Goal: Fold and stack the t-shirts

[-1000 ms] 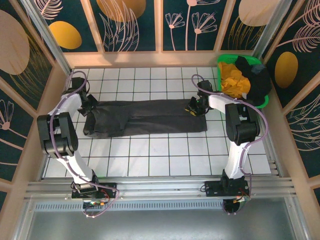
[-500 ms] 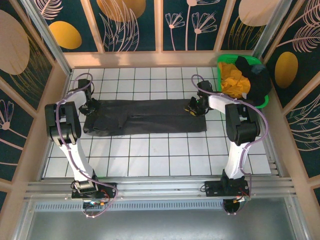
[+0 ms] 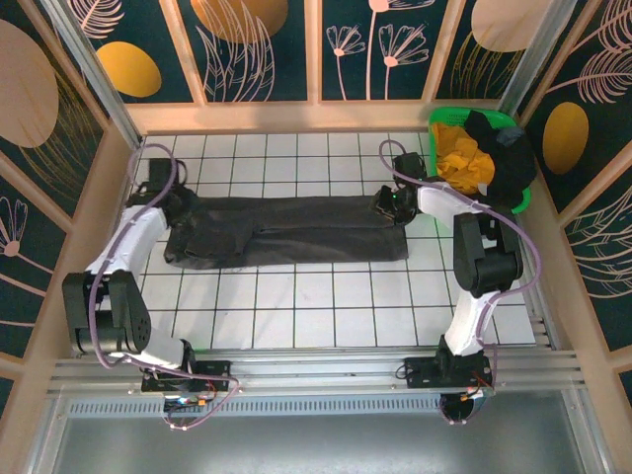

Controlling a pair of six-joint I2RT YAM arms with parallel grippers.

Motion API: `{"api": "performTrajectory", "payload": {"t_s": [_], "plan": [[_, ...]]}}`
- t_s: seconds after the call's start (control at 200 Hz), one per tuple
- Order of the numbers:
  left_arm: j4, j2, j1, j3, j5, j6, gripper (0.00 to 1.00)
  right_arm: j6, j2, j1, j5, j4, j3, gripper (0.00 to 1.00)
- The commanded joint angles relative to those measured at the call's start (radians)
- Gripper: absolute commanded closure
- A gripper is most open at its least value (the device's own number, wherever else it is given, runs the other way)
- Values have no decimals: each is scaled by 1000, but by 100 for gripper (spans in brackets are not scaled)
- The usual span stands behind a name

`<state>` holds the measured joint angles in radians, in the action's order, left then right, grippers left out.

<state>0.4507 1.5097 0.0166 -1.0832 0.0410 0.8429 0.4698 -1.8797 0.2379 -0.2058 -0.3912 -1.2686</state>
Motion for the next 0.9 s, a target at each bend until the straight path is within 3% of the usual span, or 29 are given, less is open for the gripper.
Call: {"api": "performTrajectory", "payload": {"t_s": [0.0,0.26,0.445,0.626,0.771,0.896], "plan": [[-98,99,76,52,-140,192,67,-66,-46,-17,36,-29,-40,61],[-207,336,102,43,-171,237,69,-105,-184,-16,141,-132,-121,67],[-291,502,109,-91,-228,230,68,35,-82,-32,201,-184,65,70],[-330,765,150,-429,-315,225,69,185,145,-1,143,-176,336,72],[-329,1032,221,-824,-404,243,69,231,269,113,60,-196,477,72],[-298,1274,287,-1210,-470,304,70,260,298,233,-109,-162,561,70]]}}
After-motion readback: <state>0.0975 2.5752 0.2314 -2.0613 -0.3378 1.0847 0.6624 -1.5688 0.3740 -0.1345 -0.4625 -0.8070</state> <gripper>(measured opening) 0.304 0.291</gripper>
